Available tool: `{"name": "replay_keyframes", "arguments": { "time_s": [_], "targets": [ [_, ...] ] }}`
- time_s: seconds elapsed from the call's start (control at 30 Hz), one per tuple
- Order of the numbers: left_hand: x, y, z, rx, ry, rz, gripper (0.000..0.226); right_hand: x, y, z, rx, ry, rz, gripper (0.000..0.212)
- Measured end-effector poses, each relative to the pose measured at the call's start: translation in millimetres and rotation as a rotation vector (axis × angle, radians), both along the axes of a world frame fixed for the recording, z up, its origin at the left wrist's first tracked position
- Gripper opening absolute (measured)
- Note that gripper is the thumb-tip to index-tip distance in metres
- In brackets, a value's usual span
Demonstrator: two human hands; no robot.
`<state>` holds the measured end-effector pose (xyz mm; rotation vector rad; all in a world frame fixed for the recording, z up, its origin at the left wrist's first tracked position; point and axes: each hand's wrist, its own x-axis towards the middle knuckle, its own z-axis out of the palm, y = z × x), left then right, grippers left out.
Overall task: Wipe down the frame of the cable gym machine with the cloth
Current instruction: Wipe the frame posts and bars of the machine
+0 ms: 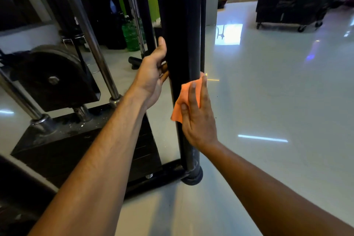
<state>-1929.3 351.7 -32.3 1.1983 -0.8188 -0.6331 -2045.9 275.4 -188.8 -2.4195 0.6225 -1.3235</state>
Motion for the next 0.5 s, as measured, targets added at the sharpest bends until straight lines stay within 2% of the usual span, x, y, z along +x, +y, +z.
{"name": "replay_keyframes", "arguments": {
  "time_s": [0.17, 0.3, 0.43, 0.5],
  "targets": [
    [2.2, -0.4, -3.3, -0.011, -0.031, -0.016, 0.062, -1.5, -7.8, 19.7, -0.032, 0.009, 0.024, 0.085],
    [9.2, -4.4, -8.3, -0.023, -0.072, -0.026, 0.075, 14.2, -14.4, 54.0, -0.024, -0.095, -0.020, 0.077],
    [10.2, -6.8, -14.8, -0.009, -0.111, -0.022, 0.047, 10.9, 1.1, -10.4, -0.052, -0.011, -0.044, 0.091],
    [10.7, -7.2, -19.1, 0.008, -0.175, -0.003, 0.057, 7.3, 4.9, -47.2, -0.032, 0.043, -0.055, 0.093]
  ]
}}
